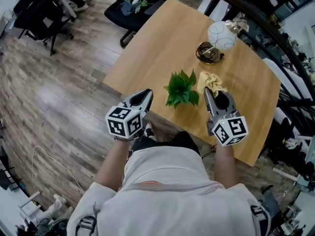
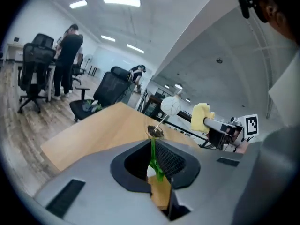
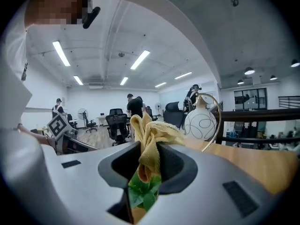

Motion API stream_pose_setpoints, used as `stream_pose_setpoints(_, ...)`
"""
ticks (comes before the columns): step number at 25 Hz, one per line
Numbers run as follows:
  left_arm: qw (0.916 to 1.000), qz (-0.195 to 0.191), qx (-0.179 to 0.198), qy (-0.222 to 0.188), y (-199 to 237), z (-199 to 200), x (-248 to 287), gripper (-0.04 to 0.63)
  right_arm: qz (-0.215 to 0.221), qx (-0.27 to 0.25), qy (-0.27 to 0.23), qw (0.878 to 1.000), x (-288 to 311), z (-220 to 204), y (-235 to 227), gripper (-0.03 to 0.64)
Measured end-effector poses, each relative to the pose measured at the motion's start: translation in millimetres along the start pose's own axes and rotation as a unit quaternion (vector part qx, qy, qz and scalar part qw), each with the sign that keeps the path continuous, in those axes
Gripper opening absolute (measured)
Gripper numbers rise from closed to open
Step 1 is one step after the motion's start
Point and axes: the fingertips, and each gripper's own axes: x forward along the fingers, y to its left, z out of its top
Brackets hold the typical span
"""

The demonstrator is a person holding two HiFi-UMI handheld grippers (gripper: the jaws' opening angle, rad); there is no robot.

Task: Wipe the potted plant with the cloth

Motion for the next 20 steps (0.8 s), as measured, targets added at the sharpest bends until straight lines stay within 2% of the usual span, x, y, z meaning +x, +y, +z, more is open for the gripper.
stream_pose_setpoints(3, 0.9979, -0.016, -0.032, 0.053, 8, -31, 22, 0.034, -0.009, 0.013, 0.015, 1.0, 3, -13, -6, 0.152)
stream_pose_setpoints(6, 0.9944, -0.041, -0.045, 0.087, 6, -51, 46, 0.034, -0.009, 0.027, 0.026, 0.999, 3, -27, -12, 0.152)
stream_pose_setpoints(8, 0.9904, -0.051, -0.068, 0.109, 7, -65, 64, 0.038, -0.005, 0.035, 0.031, 0.999, 4, -36, -17, 0.152)
stream_pose_setpoints(12, 0.9773, -0.051, -0.141, 0.15, 20, -92, 90, 0.123, 0.012, 0.057, 0.043, 0.997, 10, -55, -19, 0.152)
stream_pose_setpoints(15, 0.965, -0.061, -0.209, 0.145, 21, -95, 102, 0.123, 0.025, 0.061, 0.047, 0.997, 14, -61, -20, 0.152)
stream_pose_setpoints(20, 0.9459, -0.085, -0.263, 0.169, 14, -109, 106, 0.123, 0.038, 0.065, 0.057, 0.996, 17, -66, -23, 0.152)
